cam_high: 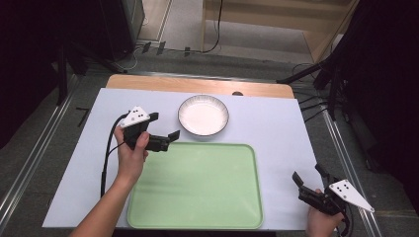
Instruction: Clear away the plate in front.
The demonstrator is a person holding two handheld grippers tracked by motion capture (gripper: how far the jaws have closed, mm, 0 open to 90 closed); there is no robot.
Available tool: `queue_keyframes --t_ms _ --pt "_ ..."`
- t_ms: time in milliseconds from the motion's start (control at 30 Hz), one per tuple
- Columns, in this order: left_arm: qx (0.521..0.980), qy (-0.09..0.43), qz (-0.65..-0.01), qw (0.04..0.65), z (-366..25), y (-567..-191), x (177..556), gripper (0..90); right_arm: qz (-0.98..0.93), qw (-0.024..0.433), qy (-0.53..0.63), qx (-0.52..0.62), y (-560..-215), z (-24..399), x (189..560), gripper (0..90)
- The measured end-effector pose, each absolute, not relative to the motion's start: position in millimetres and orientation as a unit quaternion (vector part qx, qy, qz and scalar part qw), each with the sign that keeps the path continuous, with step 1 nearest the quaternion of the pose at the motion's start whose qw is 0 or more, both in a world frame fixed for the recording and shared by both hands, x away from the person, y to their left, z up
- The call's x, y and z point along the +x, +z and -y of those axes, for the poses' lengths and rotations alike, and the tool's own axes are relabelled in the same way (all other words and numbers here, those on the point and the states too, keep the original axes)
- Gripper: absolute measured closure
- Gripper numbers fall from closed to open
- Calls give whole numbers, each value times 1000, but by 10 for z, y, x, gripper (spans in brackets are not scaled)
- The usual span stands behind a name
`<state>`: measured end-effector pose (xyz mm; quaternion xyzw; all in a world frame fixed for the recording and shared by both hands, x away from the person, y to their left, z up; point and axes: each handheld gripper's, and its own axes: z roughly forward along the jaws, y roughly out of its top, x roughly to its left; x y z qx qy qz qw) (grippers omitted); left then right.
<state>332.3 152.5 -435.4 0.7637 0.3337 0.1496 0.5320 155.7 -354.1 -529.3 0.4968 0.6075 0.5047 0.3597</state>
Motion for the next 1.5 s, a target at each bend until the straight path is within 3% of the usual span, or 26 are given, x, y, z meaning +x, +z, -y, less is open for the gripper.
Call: queue_keyframes --t_ms 433,1500 --pt "765 140 -337 530 -1271 -4325 3648 0 -608 358 505 497 -5294 3547 1562 127" --pt "754 74 -451 471 -1130 -4662 4459 0 -610 355 504 497 -5296 3547 1582 127"
